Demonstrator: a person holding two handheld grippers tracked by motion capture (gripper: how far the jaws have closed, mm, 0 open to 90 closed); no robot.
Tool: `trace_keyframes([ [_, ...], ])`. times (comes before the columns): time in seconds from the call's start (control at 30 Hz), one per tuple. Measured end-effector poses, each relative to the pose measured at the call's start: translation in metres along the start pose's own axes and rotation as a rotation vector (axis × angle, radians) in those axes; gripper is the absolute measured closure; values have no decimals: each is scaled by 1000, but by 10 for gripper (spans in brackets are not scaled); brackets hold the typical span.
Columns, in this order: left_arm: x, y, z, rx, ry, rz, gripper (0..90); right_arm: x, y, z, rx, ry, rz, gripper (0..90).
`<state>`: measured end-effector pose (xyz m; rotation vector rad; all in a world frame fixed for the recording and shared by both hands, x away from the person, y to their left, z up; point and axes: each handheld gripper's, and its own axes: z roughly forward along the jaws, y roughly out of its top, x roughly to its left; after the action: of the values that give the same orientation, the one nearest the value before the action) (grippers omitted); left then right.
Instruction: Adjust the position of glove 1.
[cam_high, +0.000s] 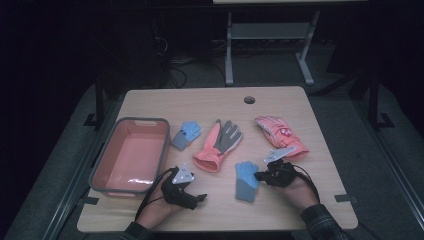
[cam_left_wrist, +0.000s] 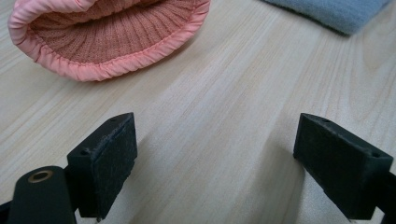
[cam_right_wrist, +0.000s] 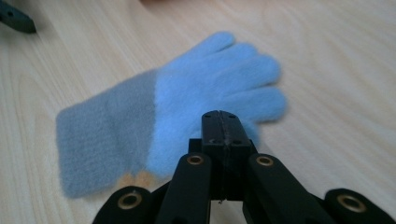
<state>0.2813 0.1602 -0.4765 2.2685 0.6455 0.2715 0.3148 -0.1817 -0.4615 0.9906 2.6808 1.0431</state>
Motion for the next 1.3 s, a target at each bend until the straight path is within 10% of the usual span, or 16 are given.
trace_keyframes([
  [0.87, 0, 0, 0, -6, 1, -4, 126, 54, 4, 10, 27, 127, -109, 894],
  [1.3, -1, 2, 2, -4, 9, -9, 131, 8, -23, -23, -112, -96, 37, 285],
])
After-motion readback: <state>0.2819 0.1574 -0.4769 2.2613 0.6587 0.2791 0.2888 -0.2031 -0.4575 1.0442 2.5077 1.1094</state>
